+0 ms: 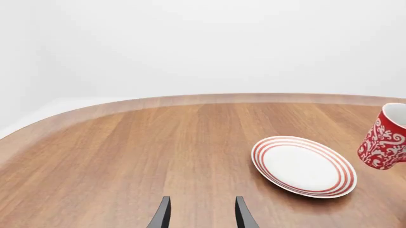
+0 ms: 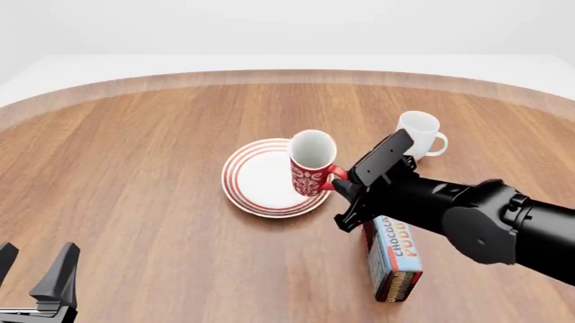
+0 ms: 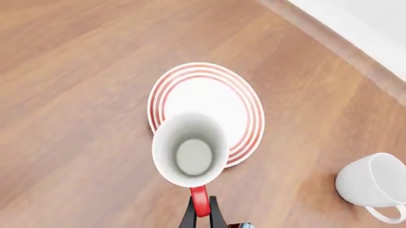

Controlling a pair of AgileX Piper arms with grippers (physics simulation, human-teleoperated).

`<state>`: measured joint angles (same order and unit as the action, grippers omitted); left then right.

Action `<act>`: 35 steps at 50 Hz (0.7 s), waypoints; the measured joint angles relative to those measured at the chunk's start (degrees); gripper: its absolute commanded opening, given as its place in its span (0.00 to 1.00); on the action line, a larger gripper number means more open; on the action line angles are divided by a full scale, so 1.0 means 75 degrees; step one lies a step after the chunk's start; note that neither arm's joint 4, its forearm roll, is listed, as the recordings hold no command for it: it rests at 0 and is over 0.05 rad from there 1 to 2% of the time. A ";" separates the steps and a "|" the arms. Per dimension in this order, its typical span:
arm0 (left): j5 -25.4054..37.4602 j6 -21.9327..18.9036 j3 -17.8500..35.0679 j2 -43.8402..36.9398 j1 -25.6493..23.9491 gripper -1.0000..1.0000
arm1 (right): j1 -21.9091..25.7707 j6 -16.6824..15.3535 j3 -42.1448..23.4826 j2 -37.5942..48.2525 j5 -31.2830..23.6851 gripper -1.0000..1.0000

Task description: Pick up the red mug and put it on the plate

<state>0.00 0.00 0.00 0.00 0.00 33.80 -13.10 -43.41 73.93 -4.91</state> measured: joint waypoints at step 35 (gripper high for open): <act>0.0000 0.0000 0.0000 0.0000 0.0000 1.00 | -0.0639 -0.0354 -0.0984 0.1442 0.1113 0.00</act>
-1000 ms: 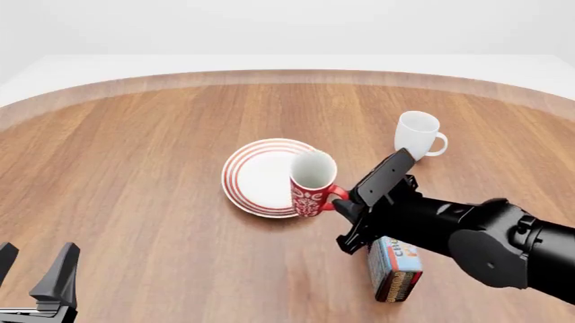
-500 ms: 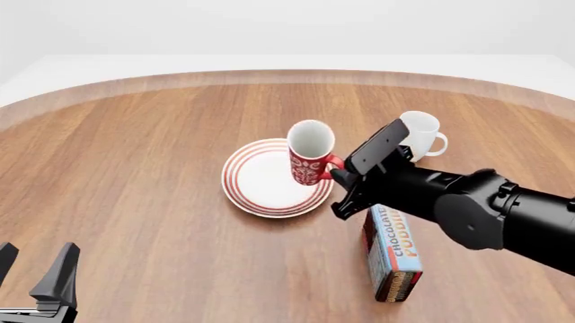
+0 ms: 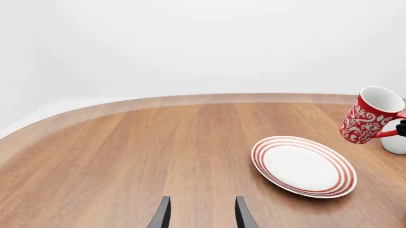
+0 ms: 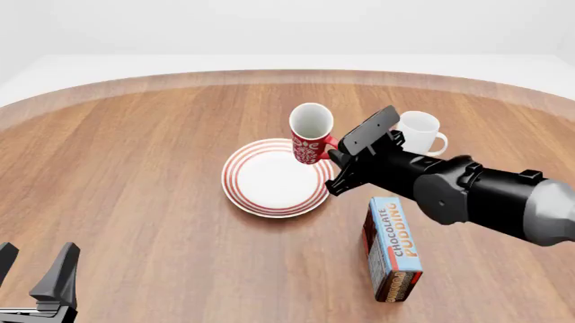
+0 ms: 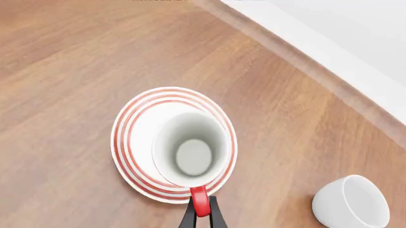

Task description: Pick up the red mug and put it on the plate

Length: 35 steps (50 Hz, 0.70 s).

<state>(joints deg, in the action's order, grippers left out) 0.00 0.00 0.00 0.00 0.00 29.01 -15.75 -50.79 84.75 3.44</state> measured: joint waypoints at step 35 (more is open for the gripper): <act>0.0000 0.0000 0.0000 0.0000 0.0000 1.00 | -0.0360 0.0288 -0.1334 0.1837 0.0660 0.00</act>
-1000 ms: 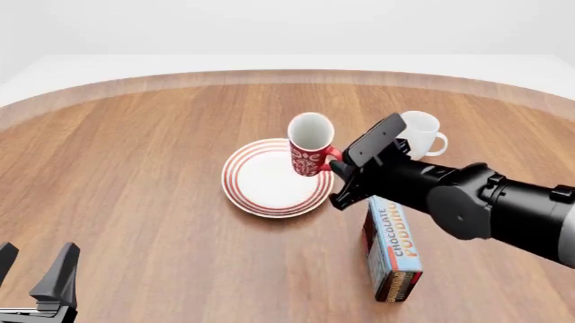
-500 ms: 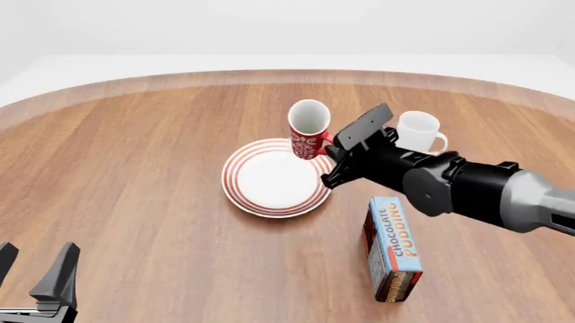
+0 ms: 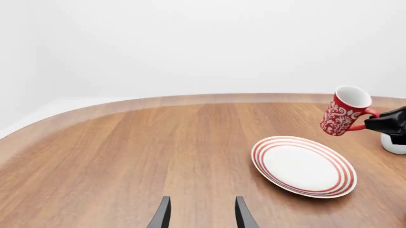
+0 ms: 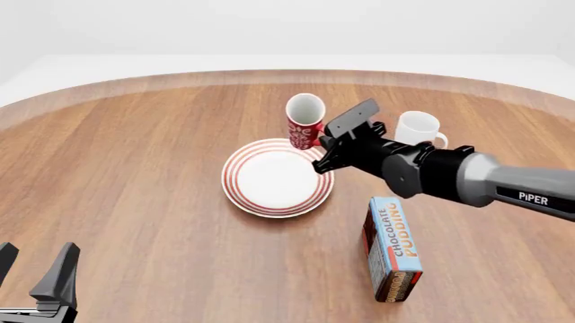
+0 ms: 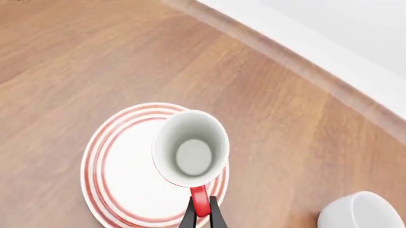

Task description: Pick up the red mug and put it on the plate

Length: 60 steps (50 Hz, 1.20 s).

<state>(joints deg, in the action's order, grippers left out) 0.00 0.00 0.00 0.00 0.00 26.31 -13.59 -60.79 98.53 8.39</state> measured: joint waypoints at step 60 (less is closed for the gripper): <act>0.0000 0.0000 0.0000 0.0000 0.0000 1.00 | 0.0282 0.0594 -0.0931 0.1917 0.0516 0.00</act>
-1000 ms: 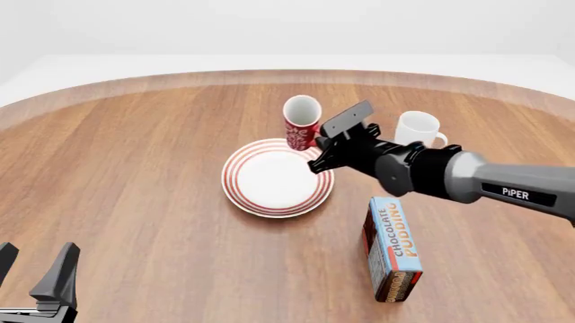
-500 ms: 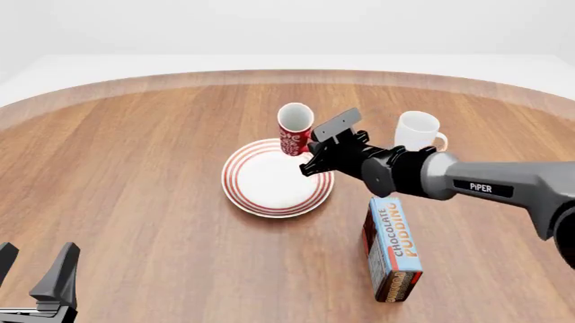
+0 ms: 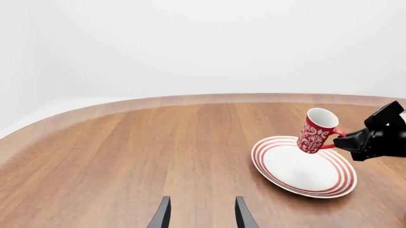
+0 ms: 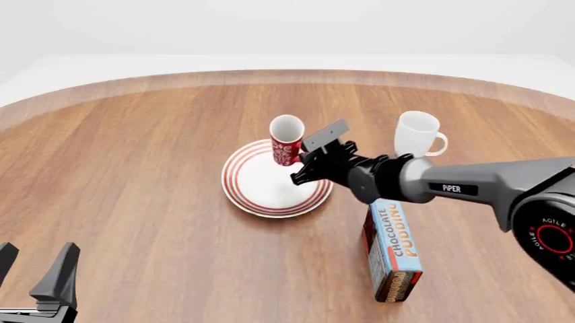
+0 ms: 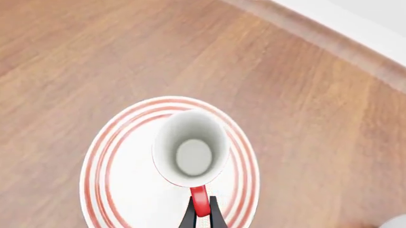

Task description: Pick up the red mug and put it on the plate

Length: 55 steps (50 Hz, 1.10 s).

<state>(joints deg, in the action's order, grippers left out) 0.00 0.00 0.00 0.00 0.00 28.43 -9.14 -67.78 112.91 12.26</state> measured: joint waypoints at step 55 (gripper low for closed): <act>0.0000 0.0000 0.0000 0.0000 0.0000 1.00 | 0.0086 0.0103 -0.0407 0.0934 0.0186 0.00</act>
<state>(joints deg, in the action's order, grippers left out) 0.00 0.00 0.00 0.00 0.00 29.08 -8.37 -70.83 119.91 13.66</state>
